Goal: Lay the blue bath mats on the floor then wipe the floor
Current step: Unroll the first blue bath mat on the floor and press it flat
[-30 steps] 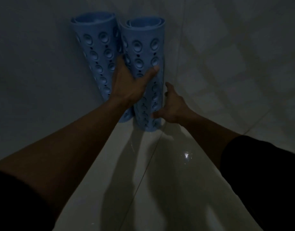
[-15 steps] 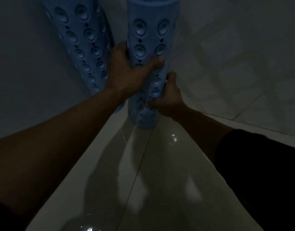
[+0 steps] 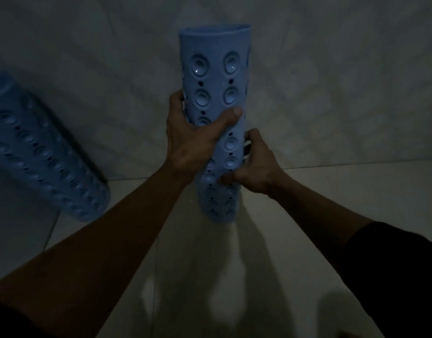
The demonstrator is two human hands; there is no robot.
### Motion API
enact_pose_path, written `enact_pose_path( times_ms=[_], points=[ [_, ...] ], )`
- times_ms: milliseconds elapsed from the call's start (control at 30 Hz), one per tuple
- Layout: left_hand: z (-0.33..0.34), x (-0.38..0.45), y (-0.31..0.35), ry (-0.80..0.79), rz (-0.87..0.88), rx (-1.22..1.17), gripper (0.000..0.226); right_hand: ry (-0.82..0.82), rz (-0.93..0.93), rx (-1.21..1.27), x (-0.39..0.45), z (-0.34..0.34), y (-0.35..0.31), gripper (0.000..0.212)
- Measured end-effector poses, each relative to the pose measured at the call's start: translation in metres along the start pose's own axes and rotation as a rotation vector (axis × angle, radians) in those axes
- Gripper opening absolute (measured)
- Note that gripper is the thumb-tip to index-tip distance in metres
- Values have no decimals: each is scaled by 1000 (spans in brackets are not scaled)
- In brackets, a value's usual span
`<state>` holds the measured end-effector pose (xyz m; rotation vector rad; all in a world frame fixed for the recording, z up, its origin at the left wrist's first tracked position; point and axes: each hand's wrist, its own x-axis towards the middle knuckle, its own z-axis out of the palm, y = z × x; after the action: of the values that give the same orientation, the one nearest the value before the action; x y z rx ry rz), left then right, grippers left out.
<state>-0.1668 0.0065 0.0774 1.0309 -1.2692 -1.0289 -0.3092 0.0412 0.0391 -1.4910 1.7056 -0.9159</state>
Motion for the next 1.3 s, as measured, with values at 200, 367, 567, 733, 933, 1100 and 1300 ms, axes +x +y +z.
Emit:
enact_pose_path(
  times_ms=[200,367,567,733,933,1100,1300],
  points=[
    [67,-15,26,-90,-81,-176,56,124,152,41,-45,-81,14,93],
    [108,-29,41,-119,-215,-360,38,66,276,76,-69,-141,32,123],
    [165,-45,33,-201,-377,-390,44,-217,267,371,-89,-177,75,71],
    [224,-72,1,-196,-468,-292,44,-90,317,326,-110,-205,134,69],
    [286,-80,-34,-170,-539,-235,61,-12,217,448,-114,-231,193,47],
    [308,-86,-61,-138,-503,-56,62,45,177,524,-90,-220,231,47],
    [277,-130,-97,-117,-486,97,75,-15,137,768,-74,-182,245,33]
  ],
)
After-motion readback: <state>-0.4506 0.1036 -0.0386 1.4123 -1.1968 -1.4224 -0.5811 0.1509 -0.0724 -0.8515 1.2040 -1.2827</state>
